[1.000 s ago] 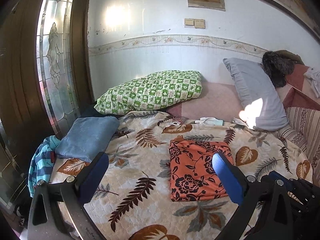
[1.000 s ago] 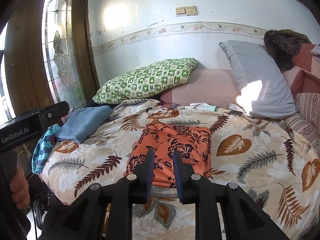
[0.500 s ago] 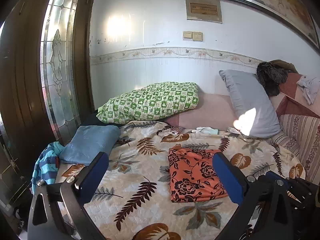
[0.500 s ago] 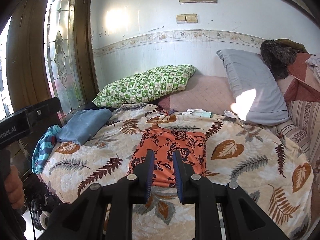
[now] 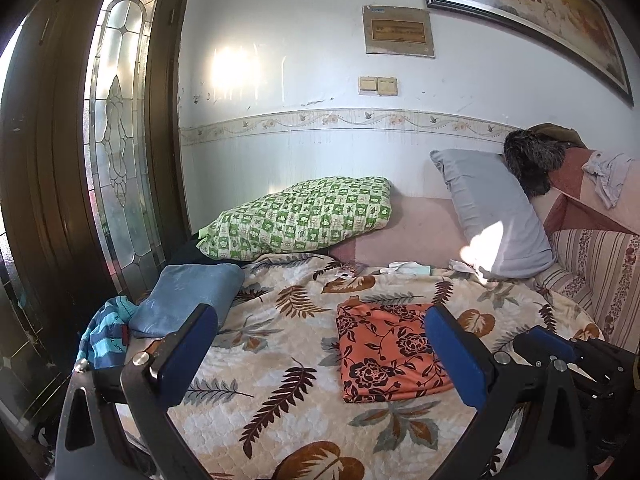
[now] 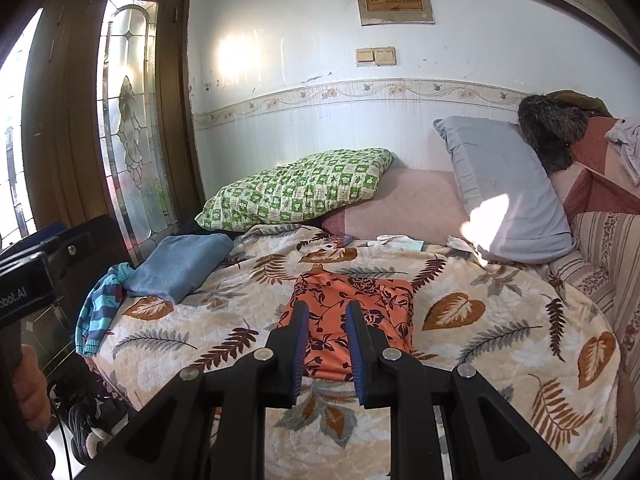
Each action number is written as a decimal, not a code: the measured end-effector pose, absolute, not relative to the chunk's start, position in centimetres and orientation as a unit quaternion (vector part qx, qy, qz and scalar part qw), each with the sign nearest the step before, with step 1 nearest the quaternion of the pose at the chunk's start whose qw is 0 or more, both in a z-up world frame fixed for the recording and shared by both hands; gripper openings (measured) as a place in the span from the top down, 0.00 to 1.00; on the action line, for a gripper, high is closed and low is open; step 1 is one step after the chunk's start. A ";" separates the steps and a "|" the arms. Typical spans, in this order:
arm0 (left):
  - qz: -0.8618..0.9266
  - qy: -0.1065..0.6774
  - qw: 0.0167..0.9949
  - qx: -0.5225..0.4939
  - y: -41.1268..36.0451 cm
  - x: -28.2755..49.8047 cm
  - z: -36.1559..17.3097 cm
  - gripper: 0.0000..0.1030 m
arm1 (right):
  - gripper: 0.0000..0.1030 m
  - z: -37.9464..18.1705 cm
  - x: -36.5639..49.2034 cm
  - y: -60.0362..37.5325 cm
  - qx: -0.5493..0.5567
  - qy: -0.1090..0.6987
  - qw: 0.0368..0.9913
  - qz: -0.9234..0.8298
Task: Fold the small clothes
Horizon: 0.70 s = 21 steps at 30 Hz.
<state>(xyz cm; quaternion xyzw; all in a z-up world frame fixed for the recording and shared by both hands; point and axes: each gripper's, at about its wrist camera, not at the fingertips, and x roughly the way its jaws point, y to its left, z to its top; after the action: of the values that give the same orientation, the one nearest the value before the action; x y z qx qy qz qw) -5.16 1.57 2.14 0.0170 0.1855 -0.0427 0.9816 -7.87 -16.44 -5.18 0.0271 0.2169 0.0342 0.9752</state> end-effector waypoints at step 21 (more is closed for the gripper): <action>-0.053 0.218 0.974 0.031 -0.3 0.2 0.7 0.00 | 0.78 -7.3 -2.5 -16.8 0.035 0.251 0.966 0.044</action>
<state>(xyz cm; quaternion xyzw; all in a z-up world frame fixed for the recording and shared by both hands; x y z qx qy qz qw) 0.22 -0.31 0.68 0.0305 0.2181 -0.0535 0.9740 -2.49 -16.84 -7.27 0.0354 0.2507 0.0439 0.9664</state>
